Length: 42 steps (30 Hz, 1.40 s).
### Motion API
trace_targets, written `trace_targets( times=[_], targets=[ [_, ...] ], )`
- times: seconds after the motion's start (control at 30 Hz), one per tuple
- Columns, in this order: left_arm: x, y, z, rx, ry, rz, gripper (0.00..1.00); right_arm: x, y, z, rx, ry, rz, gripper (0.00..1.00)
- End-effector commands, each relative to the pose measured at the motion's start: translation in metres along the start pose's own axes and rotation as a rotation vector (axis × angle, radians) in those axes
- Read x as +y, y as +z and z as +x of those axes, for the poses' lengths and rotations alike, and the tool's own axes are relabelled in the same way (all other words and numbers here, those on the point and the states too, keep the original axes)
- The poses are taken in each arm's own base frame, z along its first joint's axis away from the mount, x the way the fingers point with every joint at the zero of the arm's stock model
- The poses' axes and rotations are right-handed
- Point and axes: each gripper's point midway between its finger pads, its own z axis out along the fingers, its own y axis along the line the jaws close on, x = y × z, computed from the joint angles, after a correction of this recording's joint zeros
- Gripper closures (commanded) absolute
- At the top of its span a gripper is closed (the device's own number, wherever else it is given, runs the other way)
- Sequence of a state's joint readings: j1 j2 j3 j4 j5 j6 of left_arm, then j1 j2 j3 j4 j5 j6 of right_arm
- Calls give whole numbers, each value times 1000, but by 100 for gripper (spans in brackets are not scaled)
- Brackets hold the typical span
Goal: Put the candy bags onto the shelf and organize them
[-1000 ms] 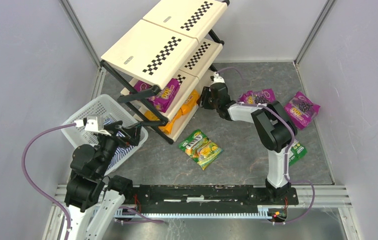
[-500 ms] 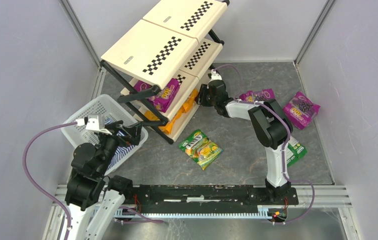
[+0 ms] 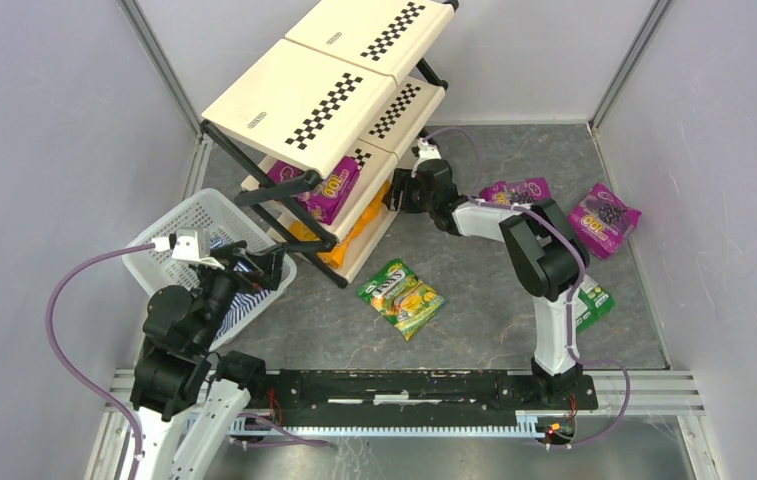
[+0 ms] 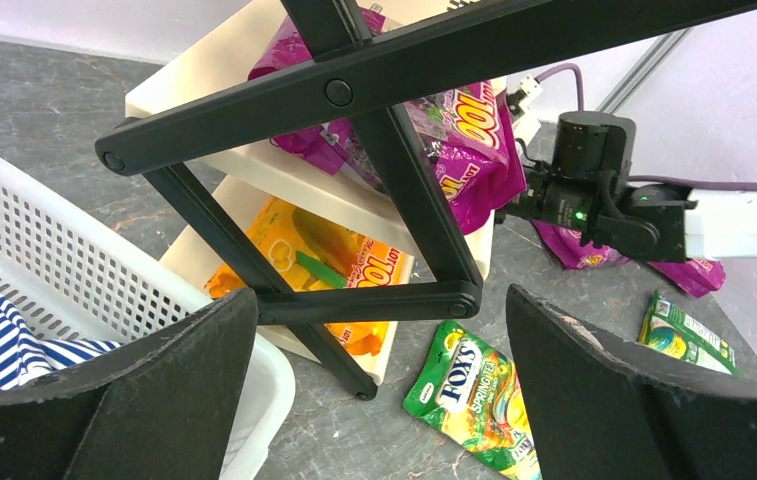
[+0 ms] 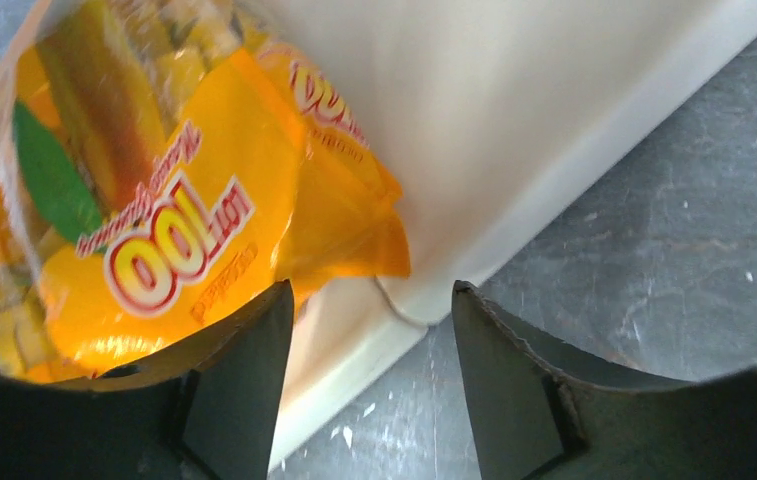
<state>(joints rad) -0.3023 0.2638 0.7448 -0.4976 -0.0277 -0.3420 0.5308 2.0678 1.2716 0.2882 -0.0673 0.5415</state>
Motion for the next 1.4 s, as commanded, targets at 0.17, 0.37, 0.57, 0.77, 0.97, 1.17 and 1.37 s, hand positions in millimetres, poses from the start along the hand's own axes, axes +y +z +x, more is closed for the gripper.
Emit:
trace_targets(
  times=[0.17, 0.37, 0.57, 0.77, 0.97, 1.17, 1.37],
  targets=[
    [4, 2, -8, -37, 57, -11, 0, -3, -79, 3, 14, -114, 27, 29],
    [3, 1, -9, -40, 58, -6, 0, -12, -151, 71, 170, -149, -34, 16],
    [1, 2, -8, -34, 59, 2, 0, -4, -211, 112, 248, -86, -134, 5],
    [1, 2, -8, -34, 59, 3, 0, 14, -242, 149, 306, 125, -259, 5],
    [2, -1, -10, -48, 58, 1, 0, 25, -252, 173, 302, 357, -326, 5],
    [2, -3, -12, -59, 58, -3, 0, 39, -249, 187, 314, 441, -341, 20],
    [3, -3, -12, -58, 58, -6, 0, 25, -231, 180, 170, 522, -191, 21]
  ],
)
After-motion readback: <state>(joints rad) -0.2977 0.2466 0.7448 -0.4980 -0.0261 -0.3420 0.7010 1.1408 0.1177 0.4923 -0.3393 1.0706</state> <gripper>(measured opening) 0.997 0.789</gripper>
